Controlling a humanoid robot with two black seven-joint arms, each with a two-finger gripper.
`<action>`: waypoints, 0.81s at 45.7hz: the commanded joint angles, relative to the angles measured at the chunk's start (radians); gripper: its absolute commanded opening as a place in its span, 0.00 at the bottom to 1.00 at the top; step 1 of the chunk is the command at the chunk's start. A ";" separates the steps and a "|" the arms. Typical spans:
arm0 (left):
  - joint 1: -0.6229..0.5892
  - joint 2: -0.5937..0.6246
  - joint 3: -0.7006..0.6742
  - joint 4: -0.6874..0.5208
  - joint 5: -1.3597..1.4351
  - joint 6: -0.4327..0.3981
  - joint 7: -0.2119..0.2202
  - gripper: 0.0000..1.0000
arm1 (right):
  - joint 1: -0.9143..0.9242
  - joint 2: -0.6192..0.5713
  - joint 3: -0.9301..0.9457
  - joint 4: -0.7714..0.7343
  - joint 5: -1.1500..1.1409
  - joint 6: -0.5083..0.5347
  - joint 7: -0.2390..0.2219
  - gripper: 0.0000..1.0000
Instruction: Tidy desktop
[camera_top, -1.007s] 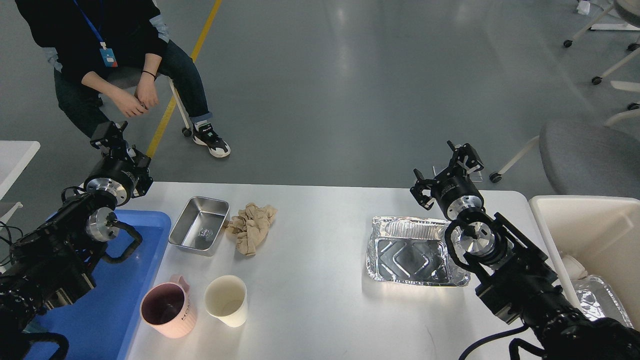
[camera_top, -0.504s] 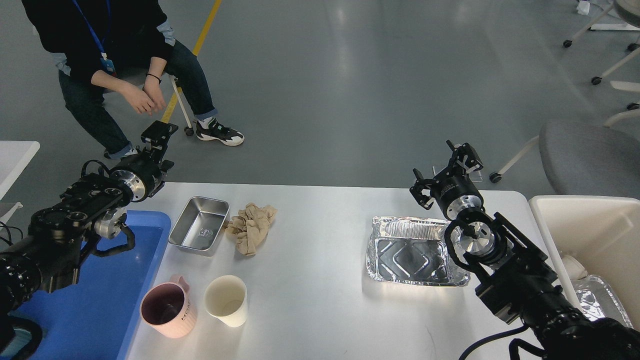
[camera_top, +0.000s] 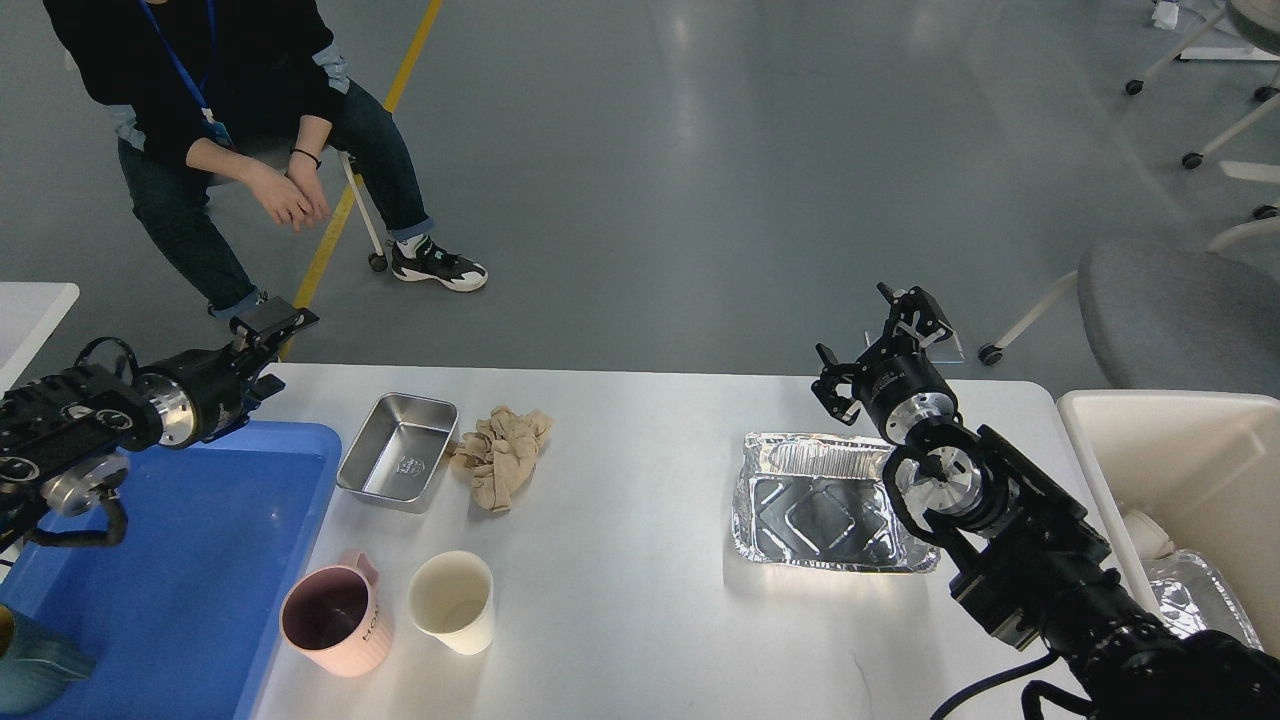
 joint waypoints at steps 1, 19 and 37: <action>0.000 0.119 0.078 -0.067 0.022 -0.001 -0.004 0.99 | 0.006 -0.004 -0.024 0.000 0.000 -0.004 0.000 1.00; 0.012 0.388 0.137 -0.223 0.283 -0.075 -0.066 0.99 | 0.031 -0.043 -0.069 -0.002 -0.002 -0.007 -0.001 1.00; -0.013 0.791 0.115 -0.723 0.478 -0.107 -0.127 0.99 | 0.095 -0.058 -0.121 -0.006 -0.003 -0.010 -0.003 1.00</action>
